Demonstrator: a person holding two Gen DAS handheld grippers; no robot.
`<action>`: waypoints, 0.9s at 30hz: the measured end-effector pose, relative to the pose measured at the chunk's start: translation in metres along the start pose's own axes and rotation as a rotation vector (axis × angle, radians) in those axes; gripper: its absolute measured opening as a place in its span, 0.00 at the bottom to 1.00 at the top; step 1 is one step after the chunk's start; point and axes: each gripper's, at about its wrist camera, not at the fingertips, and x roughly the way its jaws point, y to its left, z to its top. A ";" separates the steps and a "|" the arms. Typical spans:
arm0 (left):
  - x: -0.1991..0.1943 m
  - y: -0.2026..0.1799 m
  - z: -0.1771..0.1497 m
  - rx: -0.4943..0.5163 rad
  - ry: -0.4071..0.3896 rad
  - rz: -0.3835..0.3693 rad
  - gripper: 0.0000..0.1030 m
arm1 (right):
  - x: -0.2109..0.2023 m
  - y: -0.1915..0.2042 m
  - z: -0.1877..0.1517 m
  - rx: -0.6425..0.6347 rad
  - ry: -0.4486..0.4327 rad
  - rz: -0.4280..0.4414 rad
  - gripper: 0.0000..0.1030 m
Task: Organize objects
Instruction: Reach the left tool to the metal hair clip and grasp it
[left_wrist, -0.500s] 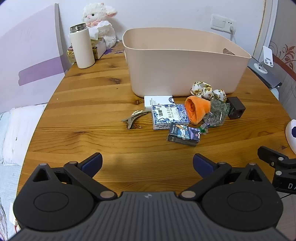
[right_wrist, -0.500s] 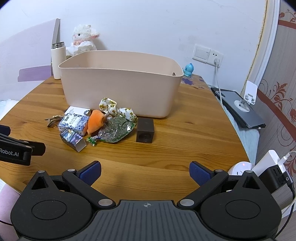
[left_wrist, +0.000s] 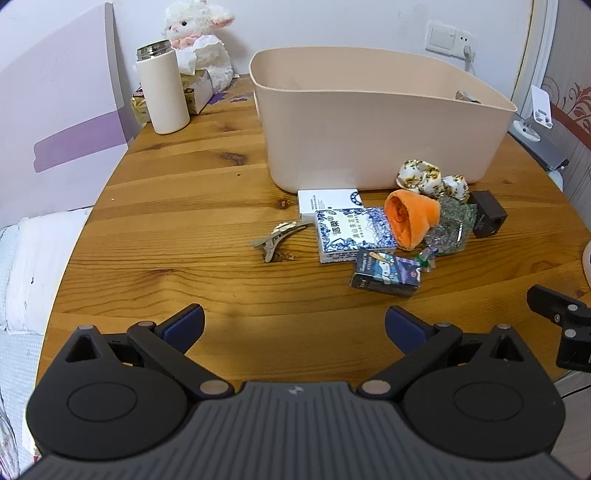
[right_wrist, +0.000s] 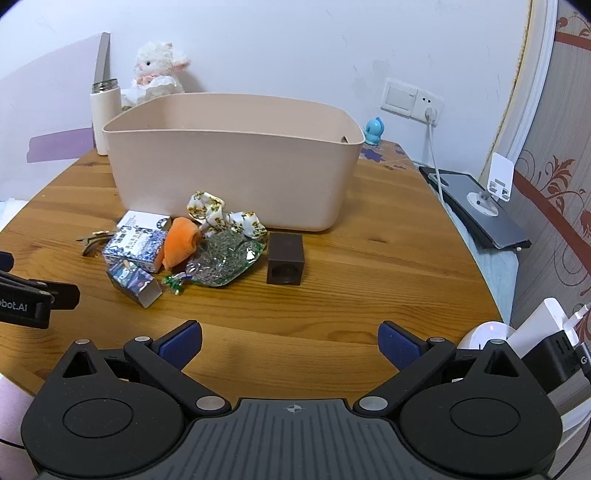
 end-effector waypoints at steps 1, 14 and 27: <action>0.002 0.000 0.001 0.005 0.004 0.000 1.00 | 0.003 0.000 0.000 0.000 0.005 -0.003 1.00; 0.039 0.020 0.010 0.024 0.052 0.012 1.00 | 0.042 0.004 0.008 -0.020 0.062 -0.038 1.00; 0.077 0.044 0.029 0.036 0.010 -0.068 1.00 | 0.081 0.008 0.017 -0.042 0.054 -0.079 1.00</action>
